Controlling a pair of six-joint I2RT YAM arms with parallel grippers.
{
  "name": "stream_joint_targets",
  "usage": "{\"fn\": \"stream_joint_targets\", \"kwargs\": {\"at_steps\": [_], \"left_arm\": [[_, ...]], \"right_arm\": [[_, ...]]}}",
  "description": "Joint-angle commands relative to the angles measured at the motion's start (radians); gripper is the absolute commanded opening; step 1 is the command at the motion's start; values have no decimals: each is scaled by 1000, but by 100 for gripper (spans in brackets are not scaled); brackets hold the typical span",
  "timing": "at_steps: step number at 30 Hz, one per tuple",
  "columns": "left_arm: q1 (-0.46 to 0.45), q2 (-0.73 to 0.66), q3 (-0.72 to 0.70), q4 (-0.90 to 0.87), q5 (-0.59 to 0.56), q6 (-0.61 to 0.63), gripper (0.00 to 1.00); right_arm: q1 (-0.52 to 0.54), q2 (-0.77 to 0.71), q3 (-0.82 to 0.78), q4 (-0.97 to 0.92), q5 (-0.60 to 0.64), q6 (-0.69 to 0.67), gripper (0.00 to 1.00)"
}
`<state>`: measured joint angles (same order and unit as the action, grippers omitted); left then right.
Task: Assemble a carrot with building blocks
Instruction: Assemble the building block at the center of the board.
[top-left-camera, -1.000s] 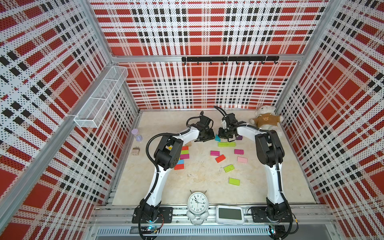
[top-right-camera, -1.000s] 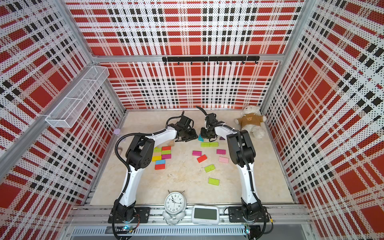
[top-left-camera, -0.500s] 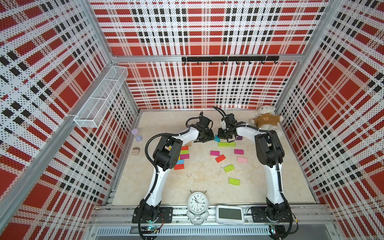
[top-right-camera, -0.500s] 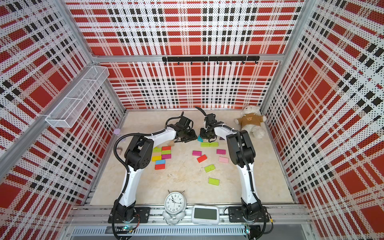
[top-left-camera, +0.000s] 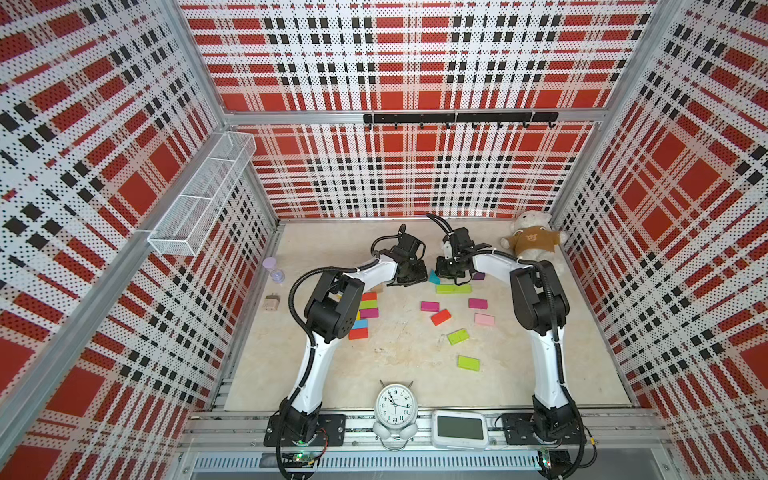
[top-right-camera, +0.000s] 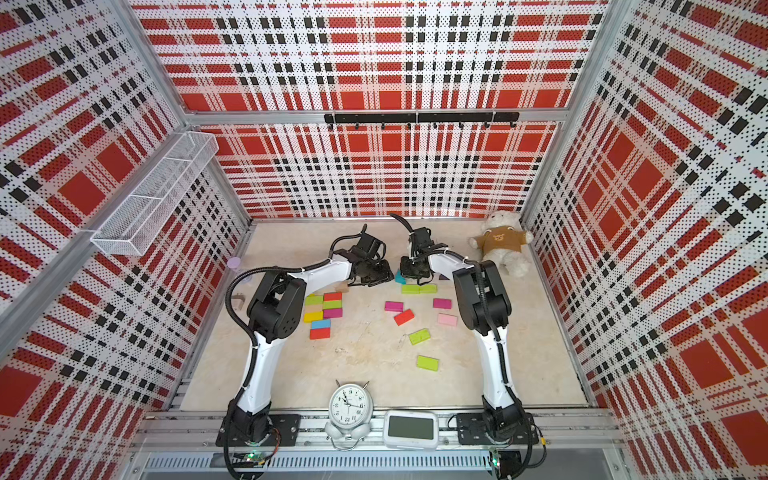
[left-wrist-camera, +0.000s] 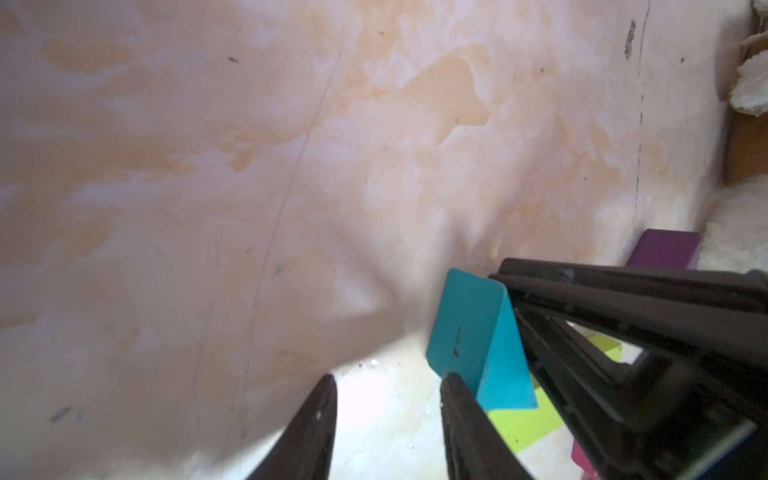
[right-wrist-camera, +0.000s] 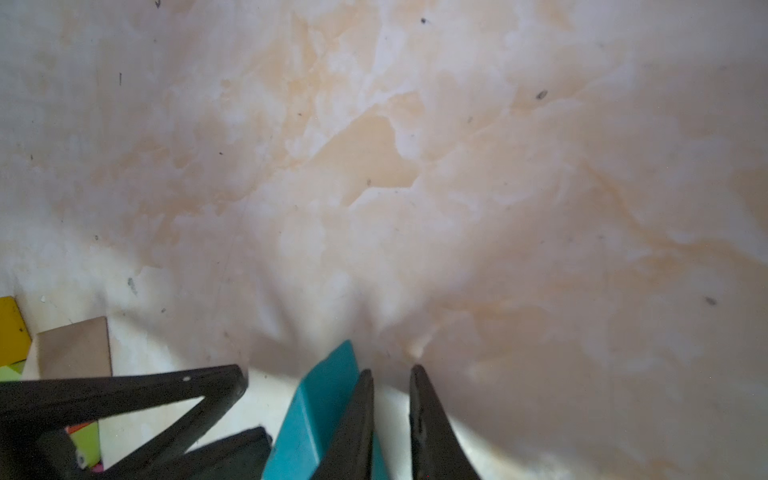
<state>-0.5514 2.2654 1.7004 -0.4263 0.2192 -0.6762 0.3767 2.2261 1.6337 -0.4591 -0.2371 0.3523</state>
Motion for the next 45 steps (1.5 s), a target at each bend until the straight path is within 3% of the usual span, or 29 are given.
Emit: {"fn": "stream_joint_targets", "kwargs": {"at_steps": [1, 23, 35, 37, 41, 45], "left_arm": [[-10, -40, -15, -2, -15, 0, 45], [-10, -51, -26, 5, -21, -2, 45], [35, -119, -40, 58, -29, -20, 45], [35, -132, -30, 60, -26, -11, 45], [25, -158, -14, 59, -22, -5, 48], [-3, -159, 43, 32, -16, 29, 49]], "right_arm": [[8, -40, -20, 2, 2, 5, 20], [11, -48, -11, -2, 26, 16, 20], [-76, -124, 28, -30, 38, 19, 22], [-96, -159, 12, -40, 37, 20, 28], [-154, -242, -53, -62, 51, 36, 56], [-196, -320, -123, -79, 121, 18, 68]]}}
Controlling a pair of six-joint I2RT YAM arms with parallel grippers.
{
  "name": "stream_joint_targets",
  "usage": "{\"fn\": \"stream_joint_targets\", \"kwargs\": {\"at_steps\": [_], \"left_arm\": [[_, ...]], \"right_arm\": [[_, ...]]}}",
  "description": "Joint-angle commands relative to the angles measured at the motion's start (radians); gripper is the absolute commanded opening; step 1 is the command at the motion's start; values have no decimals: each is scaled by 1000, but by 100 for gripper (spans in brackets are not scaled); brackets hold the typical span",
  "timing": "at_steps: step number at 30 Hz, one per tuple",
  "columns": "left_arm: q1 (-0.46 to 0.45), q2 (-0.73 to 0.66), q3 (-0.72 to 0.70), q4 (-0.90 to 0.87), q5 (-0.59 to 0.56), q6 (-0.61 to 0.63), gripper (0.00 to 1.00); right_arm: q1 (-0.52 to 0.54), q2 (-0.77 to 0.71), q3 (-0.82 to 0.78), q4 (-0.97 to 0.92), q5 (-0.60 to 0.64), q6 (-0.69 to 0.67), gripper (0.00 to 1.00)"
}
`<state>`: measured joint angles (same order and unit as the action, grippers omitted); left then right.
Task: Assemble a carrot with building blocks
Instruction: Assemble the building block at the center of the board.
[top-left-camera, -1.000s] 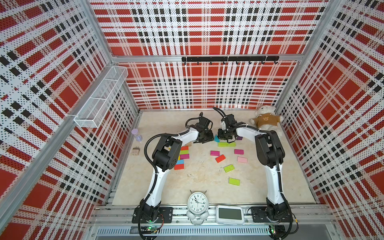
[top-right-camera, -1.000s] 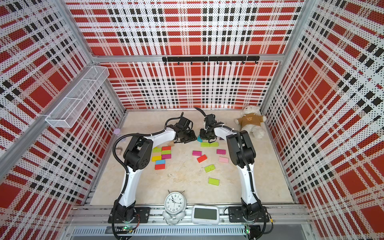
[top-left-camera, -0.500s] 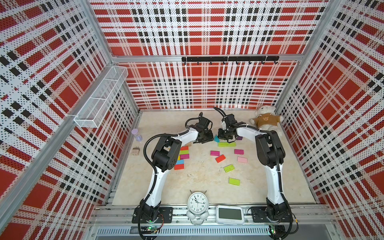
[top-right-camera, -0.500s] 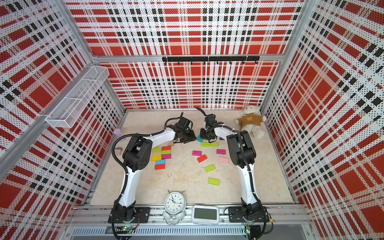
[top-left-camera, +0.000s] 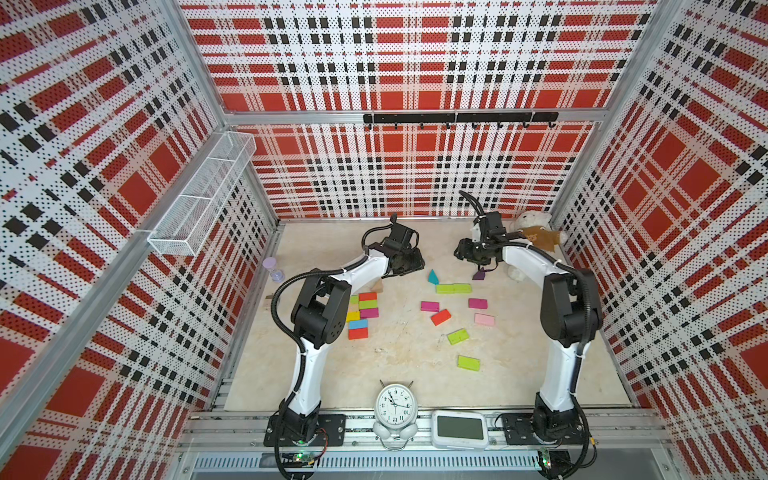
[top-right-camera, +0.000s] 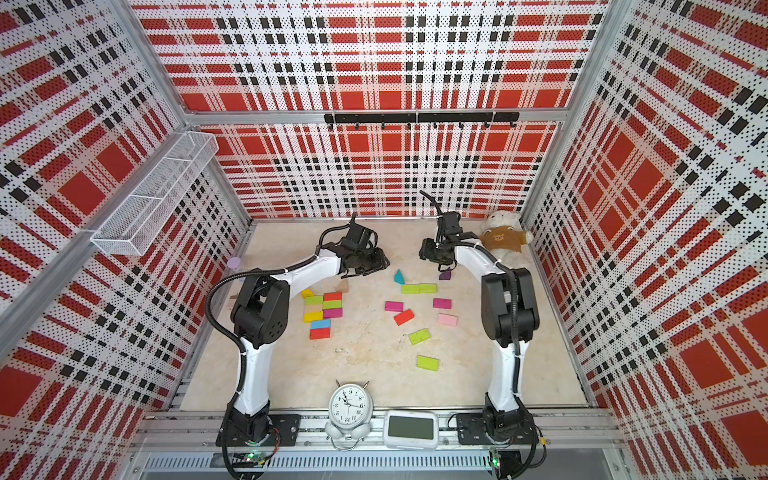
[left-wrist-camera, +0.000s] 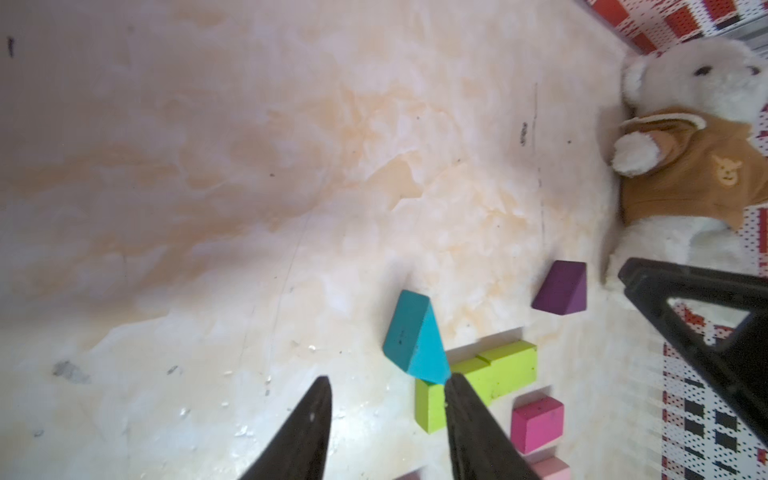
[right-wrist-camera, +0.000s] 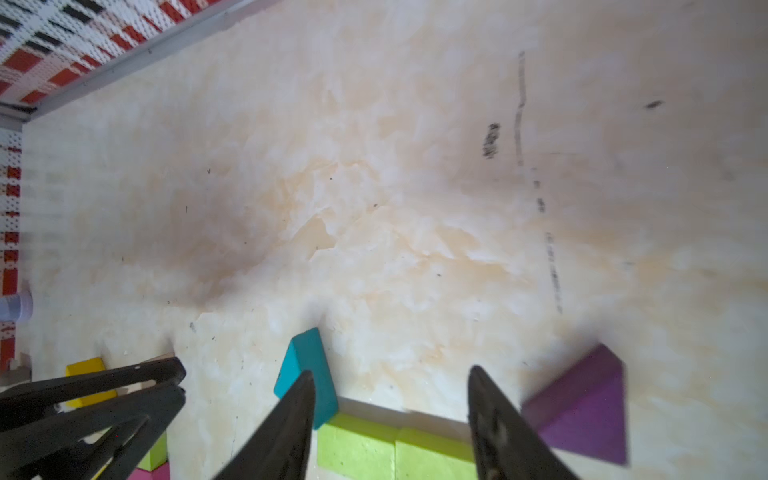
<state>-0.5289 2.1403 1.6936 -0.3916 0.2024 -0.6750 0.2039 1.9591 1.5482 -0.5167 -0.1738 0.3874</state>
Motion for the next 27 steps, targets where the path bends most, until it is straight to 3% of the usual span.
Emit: {"fn": "stream_joint_targets", "kwargs": {"at_steps": [1, 6, 12, 18, 27], "left_arm": [[-31, -27, 71, -14, 6, 31, 49], [-41, -3, 101, -17, 24, 19, 50], [-38, -14, 72, -16, 26, 20, 50], [-29, -22, 33, -3, 34, 18, 51], [-20, -37, -20, 36, 45, 2, 51]], "right_arm": [[-34, -59, -47, -26, 64, -23, 70], [-75, -12, -34, -81, 101, -25, 76], [-77, 69, 2, -85, 103, -19, 75], [-75, 121, 15, -84, 87, -2, 69], [-33, 140, 14, -77, 74, 13, 51]]}}
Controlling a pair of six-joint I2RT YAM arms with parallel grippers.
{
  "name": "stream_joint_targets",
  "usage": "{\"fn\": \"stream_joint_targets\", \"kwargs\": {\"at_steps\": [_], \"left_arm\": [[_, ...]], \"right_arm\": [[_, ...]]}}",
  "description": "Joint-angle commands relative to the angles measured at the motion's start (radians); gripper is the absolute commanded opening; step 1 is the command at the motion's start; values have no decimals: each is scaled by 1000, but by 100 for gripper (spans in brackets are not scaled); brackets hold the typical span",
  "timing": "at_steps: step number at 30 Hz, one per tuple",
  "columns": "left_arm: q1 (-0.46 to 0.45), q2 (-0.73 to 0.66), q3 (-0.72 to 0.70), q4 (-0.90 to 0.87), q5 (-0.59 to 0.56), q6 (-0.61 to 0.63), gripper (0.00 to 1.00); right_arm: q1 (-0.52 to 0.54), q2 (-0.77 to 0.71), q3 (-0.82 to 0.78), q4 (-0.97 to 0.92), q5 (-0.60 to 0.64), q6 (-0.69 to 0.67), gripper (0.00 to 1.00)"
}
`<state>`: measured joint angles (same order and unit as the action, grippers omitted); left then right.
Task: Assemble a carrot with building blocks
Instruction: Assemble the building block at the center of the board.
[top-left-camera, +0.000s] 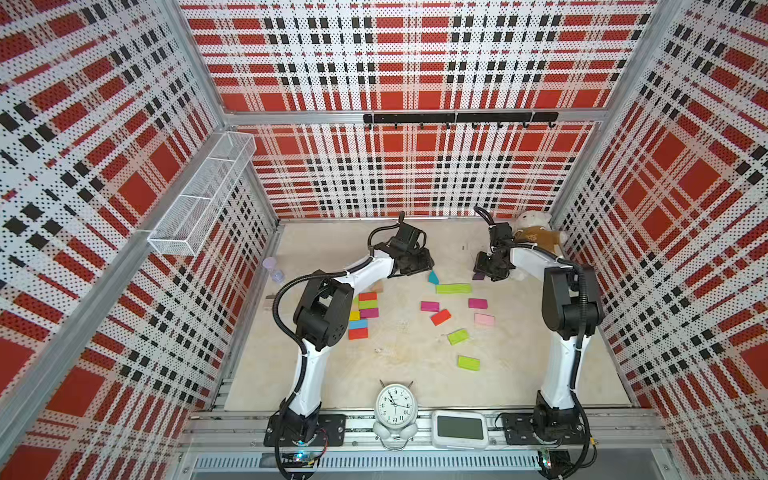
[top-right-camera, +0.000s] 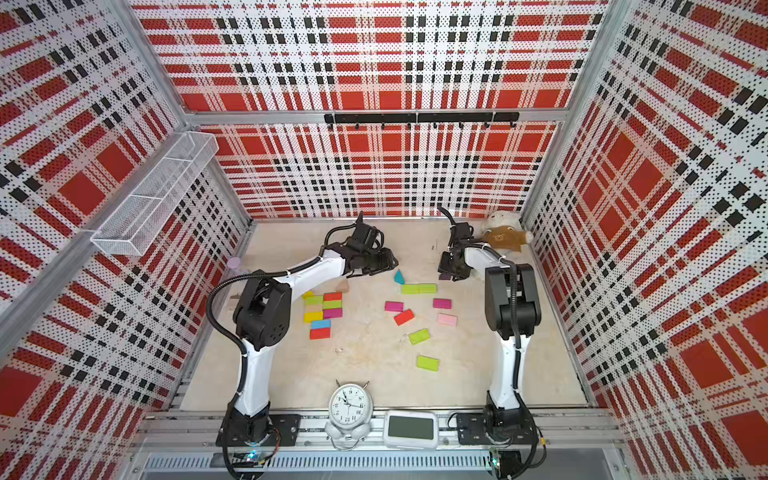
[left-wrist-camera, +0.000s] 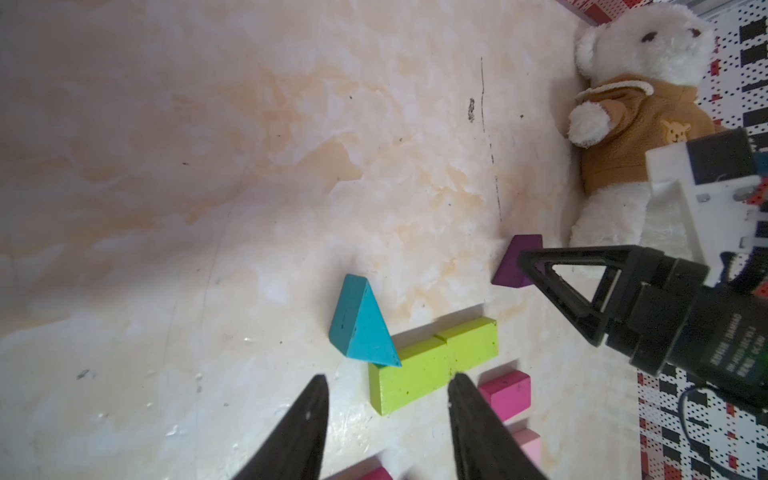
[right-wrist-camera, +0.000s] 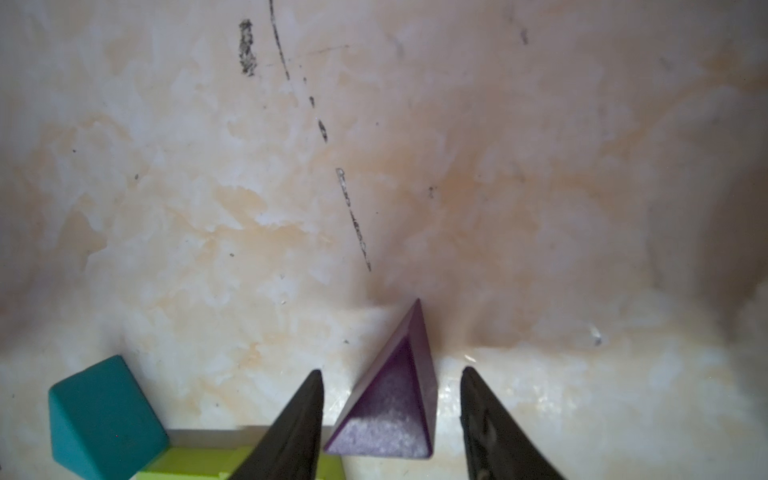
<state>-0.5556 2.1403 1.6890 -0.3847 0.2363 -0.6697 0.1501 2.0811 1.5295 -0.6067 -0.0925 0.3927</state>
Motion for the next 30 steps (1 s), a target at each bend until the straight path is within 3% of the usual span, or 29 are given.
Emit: {"fn": "stream_joint_targets", "kwargs": {"at_steps": [1, 19, 24, 30], "left_arm": [[7, -39, -18, 30, 11, -4, 51], [-2, -70, -34, 34, 23, 10, 51], [-42, -42, 64, -29, 18, 45, 51], [-97, 98, 279, -101, 33, 48, 50]], "right_arm": [[25, 20, 34, 13, -9, 9, 49], [54, 10, 24, 9, -17, 21, 41], [54, -48, -3, 15, -27, 20, 41], [46, -145, -55, 39, -51, 22, 47]]}}
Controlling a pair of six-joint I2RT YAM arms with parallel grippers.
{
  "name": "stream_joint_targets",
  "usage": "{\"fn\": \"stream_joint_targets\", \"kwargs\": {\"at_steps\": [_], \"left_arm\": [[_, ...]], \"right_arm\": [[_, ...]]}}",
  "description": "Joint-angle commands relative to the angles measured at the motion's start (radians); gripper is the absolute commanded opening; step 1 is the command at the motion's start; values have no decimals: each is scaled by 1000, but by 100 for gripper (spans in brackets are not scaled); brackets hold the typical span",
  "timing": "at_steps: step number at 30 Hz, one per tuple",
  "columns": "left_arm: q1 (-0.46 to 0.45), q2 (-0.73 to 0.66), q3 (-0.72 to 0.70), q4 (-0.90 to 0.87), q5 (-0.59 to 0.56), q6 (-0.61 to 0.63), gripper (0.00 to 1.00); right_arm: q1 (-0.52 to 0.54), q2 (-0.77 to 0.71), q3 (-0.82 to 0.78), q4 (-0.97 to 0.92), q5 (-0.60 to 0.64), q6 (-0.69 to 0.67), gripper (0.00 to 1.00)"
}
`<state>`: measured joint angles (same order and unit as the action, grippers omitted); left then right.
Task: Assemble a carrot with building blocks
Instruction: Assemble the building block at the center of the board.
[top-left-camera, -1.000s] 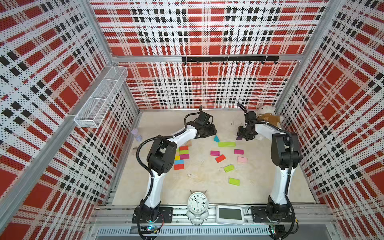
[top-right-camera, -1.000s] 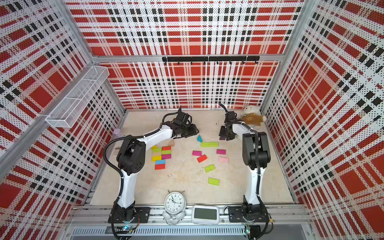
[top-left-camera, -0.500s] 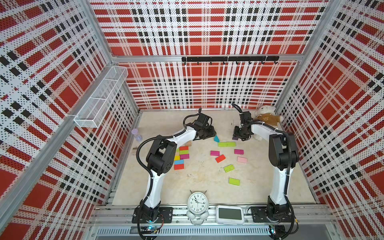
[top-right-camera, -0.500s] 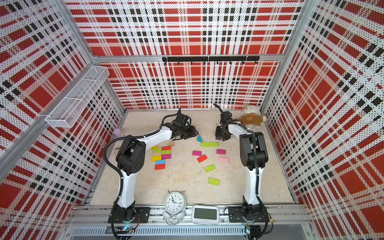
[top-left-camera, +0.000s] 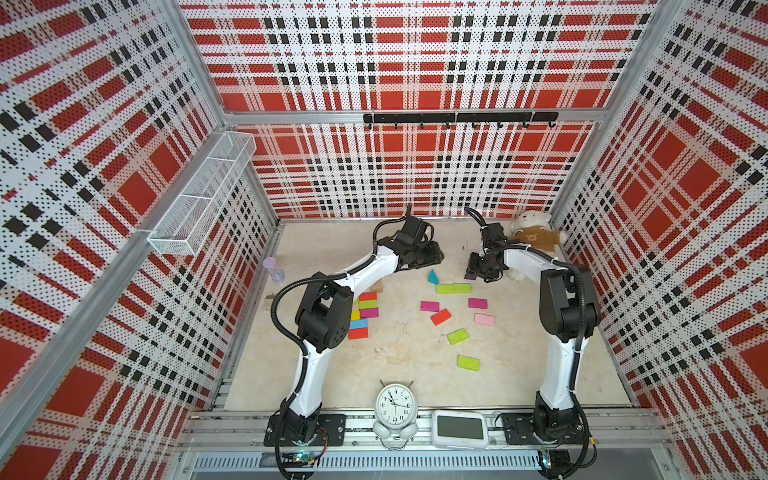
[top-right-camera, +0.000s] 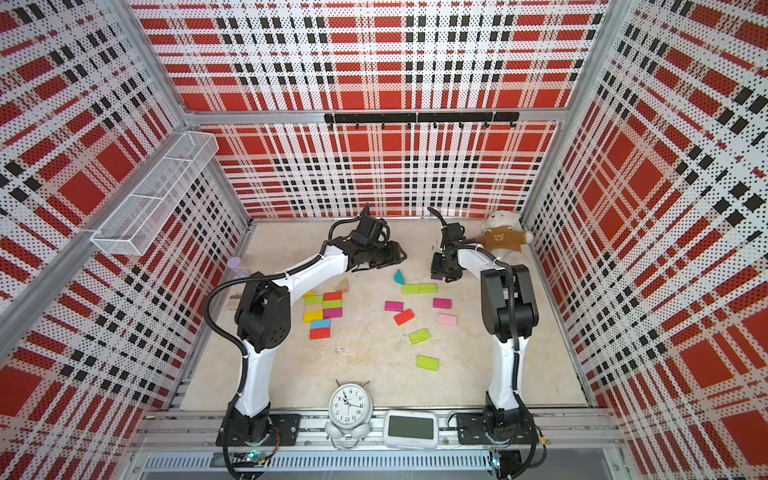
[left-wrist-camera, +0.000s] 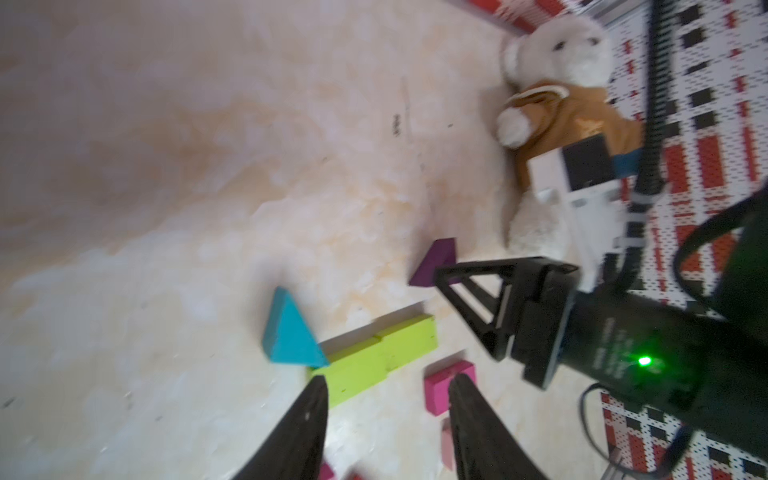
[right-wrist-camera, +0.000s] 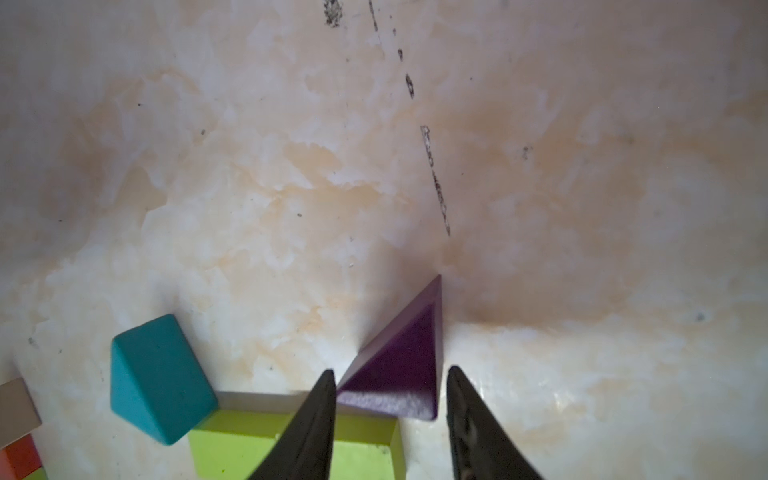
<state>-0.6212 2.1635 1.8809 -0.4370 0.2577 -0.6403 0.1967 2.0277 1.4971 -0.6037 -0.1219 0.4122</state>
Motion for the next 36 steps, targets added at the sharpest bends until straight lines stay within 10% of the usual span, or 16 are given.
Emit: {"fn": "stream_joint_targets", "kwargs": {"at_steps": [1, 13, 36], "left_arm": [[-43, 107, 136, -67, 10, 19, 50], [-111, 452, 570, -180, -5, -73, 43], [-88, 588, 675, -128, -55, -144, 23]], "right_arm": [[-8, -111, -38, 51, -40, 6, 47], [-154, -208, -224, 234, -210, 55, 38], [-189, -2, -167, 353, -282, 95, 25]]}}
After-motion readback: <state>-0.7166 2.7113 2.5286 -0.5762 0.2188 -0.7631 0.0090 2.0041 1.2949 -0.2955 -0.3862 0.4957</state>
